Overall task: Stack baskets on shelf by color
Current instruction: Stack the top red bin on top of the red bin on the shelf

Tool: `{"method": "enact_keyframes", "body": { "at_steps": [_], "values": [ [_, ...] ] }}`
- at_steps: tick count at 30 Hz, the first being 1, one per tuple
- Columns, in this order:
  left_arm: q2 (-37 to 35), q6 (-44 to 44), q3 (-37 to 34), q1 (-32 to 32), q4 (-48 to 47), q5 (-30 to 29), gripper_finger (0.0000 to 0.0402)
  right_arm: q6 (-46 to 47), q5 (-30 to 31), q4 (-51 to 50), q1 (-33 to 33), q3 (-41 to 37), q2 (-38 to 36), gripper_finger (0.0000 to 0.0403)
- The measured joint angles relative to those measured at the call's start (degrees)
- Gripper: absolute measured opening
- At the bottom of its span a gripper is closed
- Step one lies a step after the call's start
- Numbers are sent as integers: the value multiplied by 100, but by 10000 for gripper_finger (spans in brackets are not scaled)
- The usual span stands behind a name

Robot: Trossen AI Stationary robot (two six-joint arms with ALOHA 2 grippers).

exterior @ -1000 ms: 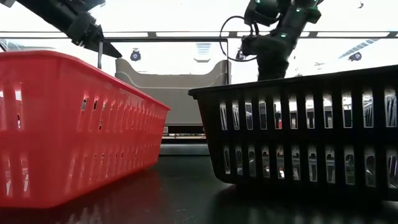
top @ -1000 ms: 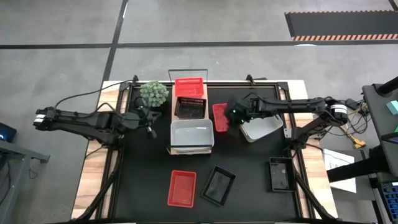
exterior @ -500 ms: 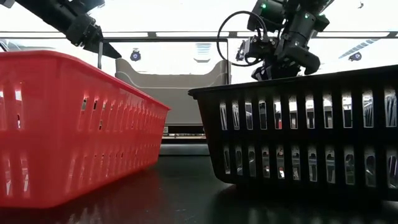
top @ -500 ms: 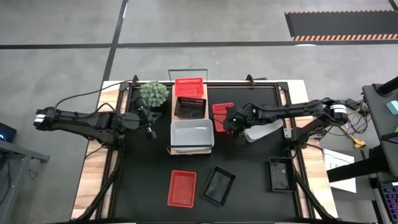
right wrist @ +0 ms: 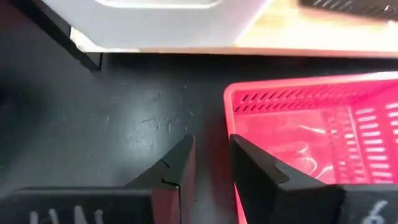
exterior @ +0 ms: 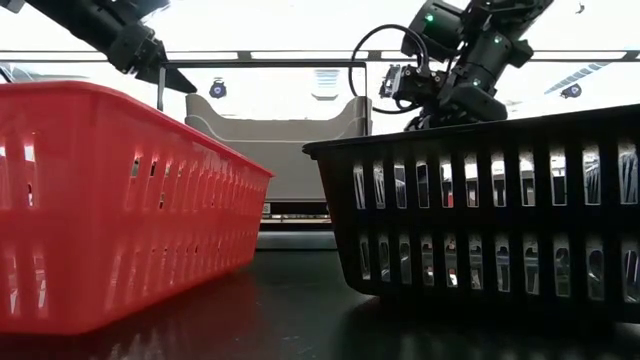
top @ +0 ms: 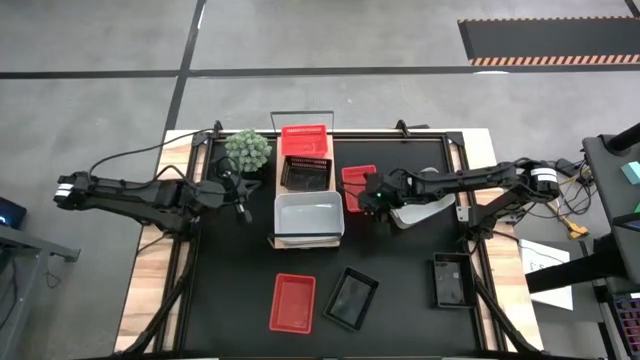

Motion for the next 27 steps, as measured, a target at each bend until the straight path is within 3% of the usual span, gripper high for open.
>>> {"method": "enact_keyframes", "body": {
  "at_steps": [17, 27],
  "values": [
    [20, 41, 0, -1, 115, 2, 0, 13, 44, 36, 0, -66, 7, 90],
    [20, 43, 0, -1, 148, 4, 0, -44, 232, 111, -2, -74, 634, 84]
  ]
}}
